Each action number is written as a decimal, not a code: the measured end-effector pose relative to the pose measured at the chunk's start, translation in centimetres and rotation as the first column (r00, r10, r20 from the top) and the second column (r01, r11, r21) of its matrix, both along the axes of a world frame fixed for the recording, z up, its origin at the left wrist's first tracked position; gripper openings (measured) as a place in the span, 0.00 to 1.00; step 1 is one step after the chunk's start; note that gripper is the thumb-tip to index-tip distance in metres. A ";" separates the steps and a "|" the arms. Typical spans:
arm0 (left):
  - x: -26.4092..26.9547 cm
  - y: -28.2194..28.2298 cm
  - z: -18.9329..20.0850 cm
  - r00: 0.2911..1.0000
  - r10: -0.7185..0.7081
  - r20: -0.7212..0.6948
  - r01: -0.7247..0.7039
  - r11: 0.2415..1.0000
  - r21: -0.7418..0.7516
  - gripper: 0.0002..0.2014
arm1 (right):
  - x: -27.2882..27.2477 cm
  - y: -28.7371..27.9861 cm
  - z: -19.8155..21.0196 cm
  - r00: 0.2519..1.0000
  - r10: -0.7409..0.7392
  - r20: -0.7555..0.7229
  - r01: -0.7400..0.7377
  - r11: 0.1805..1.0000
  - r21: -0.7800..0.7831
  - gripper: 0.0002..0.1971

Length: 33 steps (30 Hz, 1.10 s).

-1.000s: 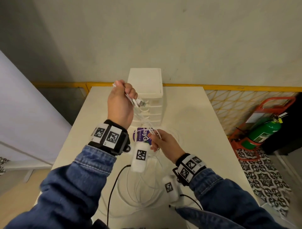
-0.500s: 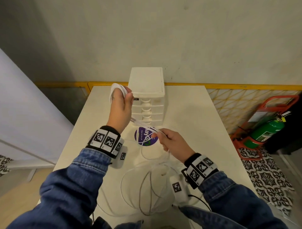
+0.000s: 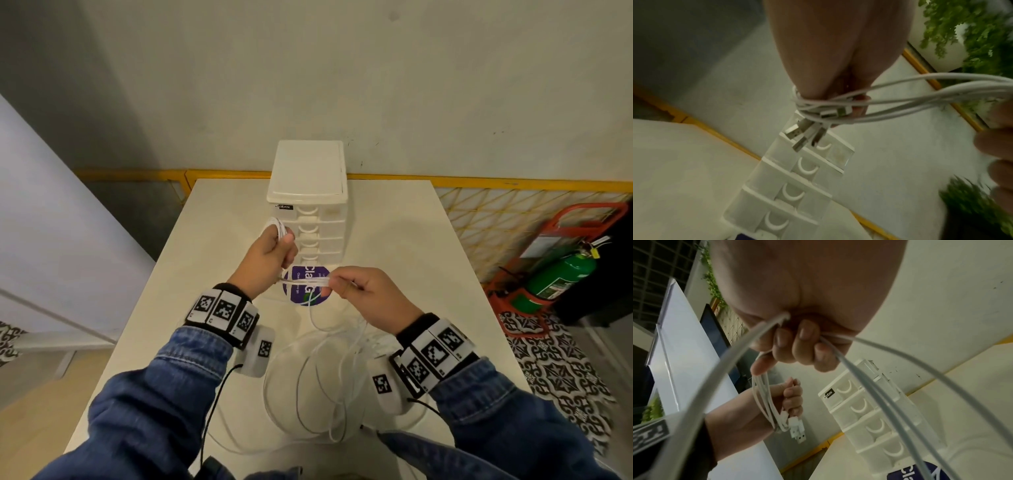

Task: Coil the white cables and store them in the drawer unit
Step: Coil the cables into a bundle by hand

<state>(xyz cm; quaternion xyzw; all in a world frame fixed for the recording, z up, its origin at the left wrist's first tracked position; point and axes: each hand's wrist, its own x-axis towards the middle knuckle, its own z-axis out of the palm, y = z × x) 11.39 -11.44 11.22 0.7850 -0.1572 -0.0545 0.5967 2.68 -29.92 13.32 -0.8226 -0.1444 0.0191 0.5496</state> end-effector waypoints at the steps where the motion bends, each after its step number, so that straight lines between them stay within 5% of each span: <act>1: -0.1 0.0 0.1 0.999 -0.037 -0.014 0.037 0.999 0.026 0.10 | 0.0 0.1 0.0 1.000 -0.024 0.019 0.024 1.000 0.012 0.11; 9: -1.6 -0.6 -0.1 0.958 -0.210 -0.197 0.222 0.974 0.043 0.21 | 1.0 0.0 0.5 0.991 -0.081 0.105 0.075 0.995 0.060 0.11; 12: -2.5 -1.1 0.2 0.931 -0.267 -0.248 0.259 0.964 -0.065 0.12 | 1.2 -0.1 0.4 0.983 -0.121 0.134 0.112 0.991 0.075 0.11; 19: -3.5 -1.8 1.0 0.902 -0.307 -0.304 0.250 0.945 -0.212 0.13 | 1.7 -0.2 0.5 0.969 -0.180 0.167 0.174 0.984 0.050 0.10; 25: -4.0 -2.9 1.6 0.753 -0.497 -0.432 0.297 0.842 -0.451 0.27 | 2.8 -1.0 -0.3 0.948 -0.245 0.202 0.228 0.968 0.106 0.06; 33: -4.5 -3.8 3.4 0.751 -0.562 -0.347 0.209 0.701 -0.682 0.19 | 3.1 -0.9 -3.3 0.966 -0.176 0.190 0.200 0.973 -0.114 0.13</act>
